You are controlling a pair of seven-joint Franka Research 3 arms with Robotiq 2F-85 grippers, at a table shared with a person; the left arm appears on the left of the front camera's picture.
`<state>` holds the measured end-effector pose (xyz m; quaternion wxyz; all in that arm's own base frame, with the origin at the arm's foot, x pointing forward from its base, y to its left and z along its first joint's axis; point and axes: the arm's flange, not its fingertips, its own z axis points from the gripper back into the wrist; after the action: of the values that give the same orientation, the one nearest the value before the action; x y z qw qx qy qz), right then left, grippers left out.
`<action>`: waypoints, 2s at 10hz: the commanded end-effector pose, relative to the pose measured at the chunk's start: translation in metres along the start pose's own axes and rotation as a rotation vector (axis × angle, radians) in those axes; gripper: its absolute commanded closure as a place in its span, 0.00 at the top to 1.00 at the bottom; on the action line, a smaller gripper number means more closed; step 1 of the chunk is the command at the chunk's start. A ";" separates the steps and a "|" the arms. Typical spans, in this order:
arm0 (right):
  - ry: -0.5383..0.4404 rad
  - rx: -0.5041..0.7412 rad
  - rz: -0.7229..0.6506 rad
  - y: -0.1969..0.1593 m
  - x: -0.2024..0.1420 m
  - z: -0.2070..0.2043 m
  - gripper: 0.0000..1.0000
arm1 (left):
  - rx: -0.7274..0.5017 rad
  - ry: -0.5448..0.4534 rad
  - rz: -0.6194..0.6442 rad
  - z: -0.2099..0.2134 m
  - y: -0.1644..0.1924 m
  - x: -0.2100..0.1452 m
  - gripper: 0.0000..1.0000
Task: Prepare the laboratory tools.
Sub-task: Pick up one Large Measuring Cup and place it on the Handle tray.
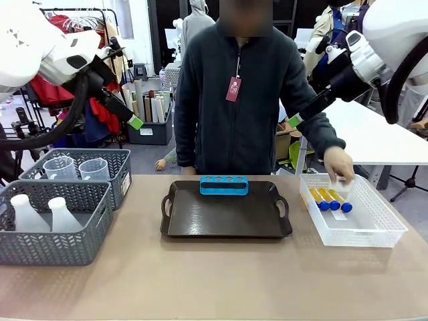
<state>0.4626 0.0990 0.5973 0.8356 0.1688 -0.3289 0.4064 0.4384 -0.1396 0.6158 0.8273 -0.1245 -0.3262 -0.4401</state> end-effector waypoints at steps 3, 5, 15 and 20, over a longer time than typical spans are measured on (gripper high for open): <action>-0.015 0.015 -0.005 -0.001 0.000 0.001 1.00 | 0.108 0.224 0.239 0.002 0.026 0.010 1.00; -0.015 0.015 -0.005 -0.001 0.000 0.001 1.00 | 0.189 0.332 0.366 -0.011 0.057 -0.003 1.00; -0.015 0.015 -0.005 -0.001 0.000 0.001 1.00 | 0.278 0.401 0.496 -0.047 0.093 -0.029 1.00; -0.015 0.015 -0.005 -0.001 0.000 0.001 1.00 | 0.243 0.585 0.854 -0.077 0.168 -0.048 1.00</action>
<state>0.4623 0.0988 0.5972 0.8358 0.1689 -0.3279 0.4066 0.5736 -0.0451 0.5306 0.9964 -0.0094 -0.0511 -0.0665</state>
